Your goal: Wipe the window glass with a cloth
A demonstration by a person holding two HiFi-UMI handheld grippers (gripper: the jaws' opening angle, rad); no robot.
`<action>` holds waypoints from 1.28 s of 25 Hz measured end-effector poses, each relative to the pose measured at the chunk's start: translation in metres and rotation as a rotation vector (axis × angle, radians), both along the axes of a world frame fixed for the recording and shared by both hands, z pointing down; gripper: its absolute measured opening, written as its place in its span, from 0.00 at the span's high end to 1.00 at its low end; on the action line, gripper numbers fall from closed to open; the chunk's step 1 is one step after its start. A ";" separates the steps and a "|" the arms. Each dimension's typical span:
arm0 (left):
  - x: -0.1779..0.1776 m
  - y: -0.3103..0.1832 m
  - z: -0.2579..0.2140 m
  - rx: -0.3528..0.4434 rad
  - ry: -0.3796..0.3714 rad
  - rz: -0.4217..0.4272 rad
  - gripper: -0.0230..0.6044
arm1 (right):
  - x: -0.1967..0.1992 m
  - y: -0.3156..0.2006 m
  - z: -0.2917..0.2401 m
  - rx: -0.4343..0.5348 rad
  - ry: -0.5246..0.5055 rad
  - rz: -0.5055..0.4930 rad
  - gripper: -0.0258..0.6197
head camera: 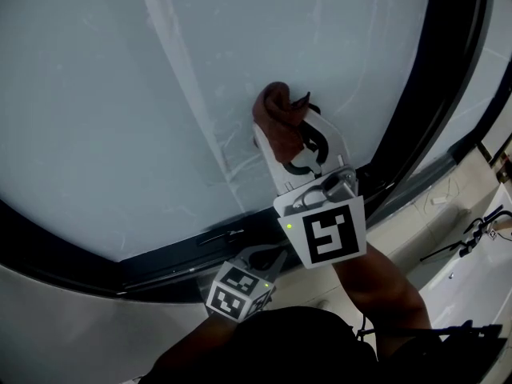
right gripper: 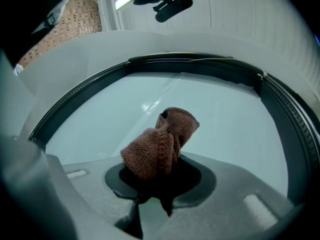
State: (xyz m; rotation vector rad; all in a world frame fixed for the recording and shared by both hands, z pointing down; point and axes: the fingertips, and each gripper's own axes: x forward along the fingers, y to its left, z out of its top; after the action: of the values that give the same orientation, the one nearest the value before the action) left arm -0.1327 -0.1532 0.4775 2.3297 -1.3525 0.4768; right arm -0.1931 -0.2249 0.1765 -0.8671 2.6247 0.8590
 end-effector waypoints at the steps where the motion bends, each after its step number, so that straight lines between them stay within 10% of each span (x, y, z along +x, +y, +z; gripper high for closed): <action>1: 0.000 0.000 0.001 -0.002 -0.003 0.000 0.94 | 0.000 0.000 0.003 -0.003 0.002 0.002 0.79; 32: -0.007 0.001 0.008 -0.031 0.016 -0.014 0.94 | -0.005 -0.001 0.113 -0.136 0.132 0.016 0.79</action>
State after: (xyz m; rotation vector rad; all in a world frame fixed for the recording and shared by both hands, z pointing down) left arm -0.1394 -0.1519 0.4854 2.2926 -1.3442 0.4712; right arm -0.1985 -0.2263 0.2895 -0.8941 2.8222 0.7735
